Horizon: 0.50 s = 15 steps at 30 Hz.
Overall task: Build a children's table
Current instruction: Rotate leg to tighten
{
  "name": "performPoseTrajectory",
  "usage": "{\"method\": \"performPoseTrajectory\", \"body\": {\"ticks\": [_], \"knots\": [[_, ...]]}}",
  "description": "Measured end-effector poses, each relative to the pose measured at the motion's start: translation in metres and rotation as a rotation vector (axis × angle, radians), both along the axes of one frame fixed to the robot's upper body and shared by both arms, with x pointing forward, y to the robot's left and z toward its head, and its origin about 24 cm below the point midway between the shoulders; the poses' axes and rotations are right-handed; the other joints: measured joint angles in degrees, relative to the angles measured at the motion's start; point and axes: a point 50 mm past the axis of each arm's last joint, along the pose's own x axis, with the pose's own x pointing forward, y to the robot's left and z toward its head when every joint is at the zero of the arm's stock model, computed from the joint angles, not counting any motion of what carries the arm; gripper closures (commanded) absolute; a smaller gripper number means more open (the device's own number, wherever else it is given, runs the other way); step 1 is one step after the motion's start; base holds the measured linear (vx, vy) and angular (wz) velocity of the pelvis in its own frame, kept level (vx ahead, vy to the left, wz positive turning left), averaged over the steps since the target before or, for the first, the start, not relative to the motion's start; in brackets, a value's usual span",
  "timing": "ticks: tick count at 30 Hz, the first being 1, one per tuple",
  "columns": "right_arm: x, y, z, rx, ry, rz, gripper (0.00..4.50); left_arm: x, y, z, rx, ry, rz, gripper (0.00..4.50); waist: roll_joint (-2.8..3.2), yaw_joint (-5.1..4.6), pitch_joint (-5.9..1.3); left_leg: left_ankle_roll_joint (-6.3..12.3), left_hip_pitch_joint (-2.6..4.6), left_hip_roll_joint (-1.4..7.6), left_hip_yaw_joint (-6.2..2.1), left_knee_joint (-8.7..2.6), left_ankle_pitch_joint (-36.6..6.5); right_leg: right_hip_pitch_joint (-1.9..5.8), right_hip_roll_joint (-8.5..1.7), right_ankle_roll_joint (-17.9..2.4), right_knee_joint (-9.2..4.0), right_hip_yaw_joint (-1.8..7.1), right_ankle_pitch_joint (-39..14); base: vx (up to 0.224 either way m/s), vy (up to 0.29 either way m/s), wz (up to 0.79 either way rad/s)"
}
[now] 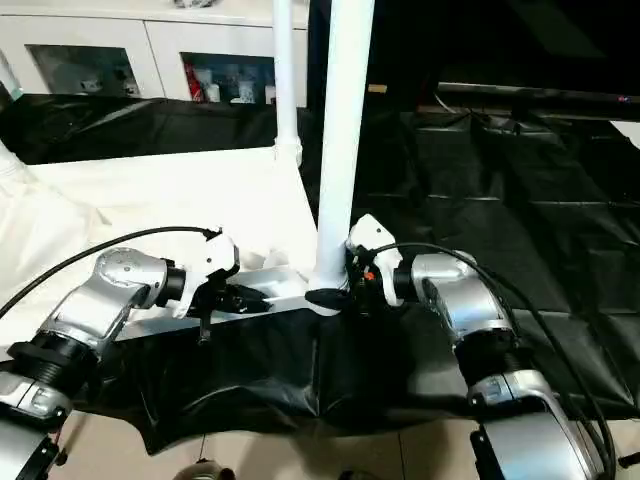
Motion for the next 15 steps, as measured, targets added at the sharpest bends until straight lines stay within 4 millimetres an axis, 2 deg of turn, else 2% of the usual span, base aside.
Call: {"method": "performPoseTrajectory", "body": {"ticks": [4,8,11,12,15], "knots": [[-0.001,0.000,0.000,0.001,0.002,0.001,1.65,-0.001,0.000,0.000,0.001,0.002,-0.002,4.50,0.00,0.00,0.00,0.00,0.00,-0.01,0.00,0.01,0.00,0.00,0.00,0.00,0.00,0.00,0.00,0.000,0.000,0.00],[-0.003,0.002,-0.002,0.011,0.000,-0.005,1.73,-0.001,0.000,-0.001,0.000,0.003,0.002,4.50,-0.01,0.03,-0.01,0.00,0.01,-0.01,0.00,0.01,0.00,0.02,0.00,0.01,0.00,0.00,-0.01,0.000,0.000,0.00],[0.003,0.004,-0.010,0.036,-0.022,-0.161,1.76,0.009,-0.010,-0.003,0.000,-0.026,0.084,4.50,-0.04,-0.04,-0.03,0.00,0.10,-0.04,0.00,0.03,0.00,0.17,-0.02,0.00,0.00,0.05,0.00,0.000,0.000,0.00],[0.009,0.007,-0.014,0.053,-0.039,-0.262,1.76,0.015,-0.015,-0.004,0.004,-0.043,0.133,4.50,-0.04,-0.35,-0.03,0.00,0.12,-0.04,0.00,0.04,0.00,0.19,-0.02,0.01,0.01,0.05,0.00,0.000,0.000,0.00],[0.017,0.013,-0.017,0.076,-0.054,-0.426,1.77,0.022,-0.024,-0.005,0.006,-0.059,0.204,4.50,-0.04,-0.81,-0.03,0.00,0.15,-0.06,-0.02,0.04,0.01,0.19,-0.03,0.03,-0.05,0.03,-0.02,0.000,0.000,0.00]]}}
